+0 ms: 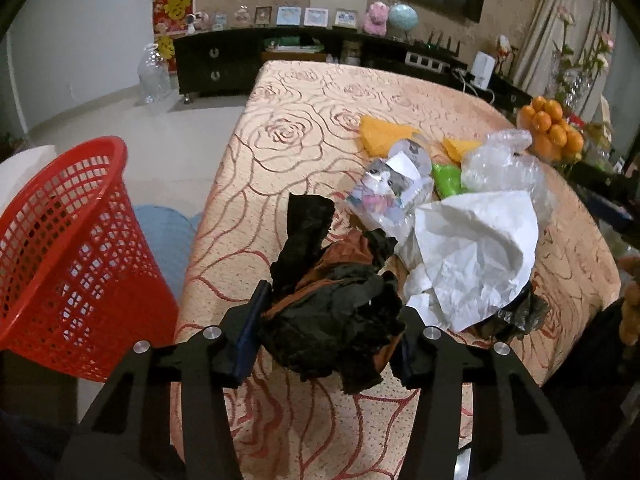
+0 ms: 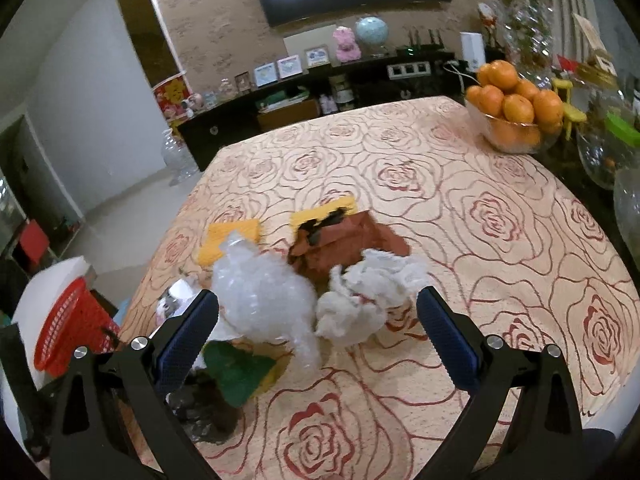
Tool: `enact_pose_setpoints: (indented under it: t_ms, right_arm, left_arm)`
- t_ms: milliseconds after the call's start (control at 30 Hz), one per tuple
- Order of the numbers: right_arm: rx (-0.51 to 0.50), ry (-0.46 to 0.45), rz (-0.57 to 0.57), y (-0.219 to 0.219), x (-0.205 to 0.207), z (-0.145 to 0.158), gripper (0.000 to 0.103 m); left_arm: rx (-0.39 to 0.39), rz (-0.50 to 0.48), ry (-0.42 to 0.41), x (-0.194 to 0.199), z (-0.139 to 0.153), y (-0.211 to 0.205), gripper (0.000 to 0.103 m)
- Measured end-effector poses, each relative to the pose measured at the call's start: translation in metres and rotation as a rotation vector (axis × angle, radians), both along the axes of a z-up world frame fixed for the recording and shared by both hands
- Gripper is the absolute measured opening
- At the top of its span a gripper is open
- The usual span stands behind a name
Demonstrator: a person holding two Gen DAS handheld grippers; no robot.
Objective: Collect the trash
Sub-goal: 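Reach the left tool to the black plastic bag and close on it, then carry the black bag in the left tool while the right tool grasps the white mesh cloth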
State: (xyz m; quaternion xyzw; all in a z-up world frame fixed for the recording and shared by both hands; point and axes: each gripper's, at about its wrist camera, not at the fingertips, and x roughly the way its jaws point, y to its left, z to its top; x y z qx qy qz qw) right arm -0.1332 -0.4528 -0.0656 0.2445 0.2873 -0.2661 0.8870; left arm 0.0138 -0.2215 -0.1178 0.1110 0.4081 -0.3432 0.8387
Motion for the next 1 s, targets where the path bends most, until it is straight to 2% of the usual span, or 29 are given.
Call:
enact_pose_setpoints:
  t_ms: [267,433,600,700,800,967,1000]
  right_arm:
    - [0.036,0.054,-0.102,-0.026,-0.007,-0.019,0.096]
    - [0.040,0.109,-0.113,-0.031,0.003,-0.035,0.096]
    - [0.052,0.118,-0.119,-0.036,0.014,-0.046,0.095]
    - [0.047,0.140,-0.103,-0.036,0.023,-0.052,0.088]
    - [0.048,0.167,-0.088,-0.037,0.029,-0.060,0.076]
    - [0.042,0.159,-0.075,-0.037,0.030,-0.060,0.051]
    - [0.044,0.155,-0.074,-0.037,0.029,-0.059,0.049]
  left_arm:
    - [-0.074,0.082,-0.057,0.003,0.026,0.029,0.050]
    - [-0.087,0.110,-0.076,0.005,0.034,0.039,0.050]
    - [-0.086,0.126,-0.090,0.006,0.035,0.046,0.050]
    - [-0.086,0.137,-0.098,0.006,0.035,0.051,0.050]
    - [-0.082,0.147,-0.111,0.005,0.036,0.055,0.050]
    - [-0.074,0.167,-0.138,0.005,0.036,0.058,0.050]
    - [-0.076,0.168,-0.141,0.004,0.036,0.058,0.050]
